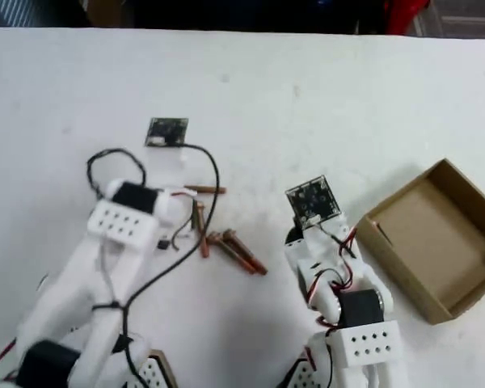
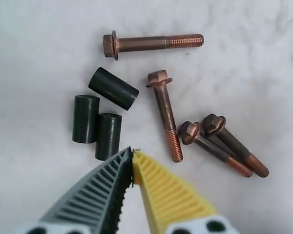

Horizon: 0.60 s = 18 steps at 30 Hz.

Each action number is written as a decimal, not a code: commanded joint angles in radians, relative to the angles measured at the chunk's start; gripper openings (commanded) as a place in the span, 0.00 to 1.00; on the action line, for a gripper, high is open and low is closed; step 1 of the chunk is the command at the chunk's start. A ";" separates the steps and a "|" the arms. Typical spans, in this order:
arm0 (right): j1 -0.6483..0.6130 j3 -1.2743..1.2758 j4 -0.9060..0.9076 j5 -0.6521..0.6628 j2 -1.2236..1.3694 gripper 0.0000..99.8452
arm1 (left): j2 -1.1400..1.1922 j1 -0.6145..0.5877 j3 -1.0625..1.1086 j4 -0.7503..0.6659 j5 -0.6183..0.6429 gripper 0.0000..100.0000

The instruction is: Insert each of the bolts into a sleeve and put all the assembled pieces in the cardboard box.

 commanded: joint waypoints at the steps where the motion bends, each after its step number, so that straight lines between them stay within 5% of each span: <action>1: 0.012 -0.011 -0.030 -0.006 -0.016 0.02 | 0.120 0.018 -0.110 -0.035 0.069 0.03; 7: 0.012 -0.011 -0.030 -0.006 -0.016 0.02 | 0.275 0.018 -0.157 -0.038 0.141 0.17; 18: 0.012 -0.011 -0.030 -0.006 -0.016 0.02 | 0.387 0.018 -0.157 -0.173 0.150 0.16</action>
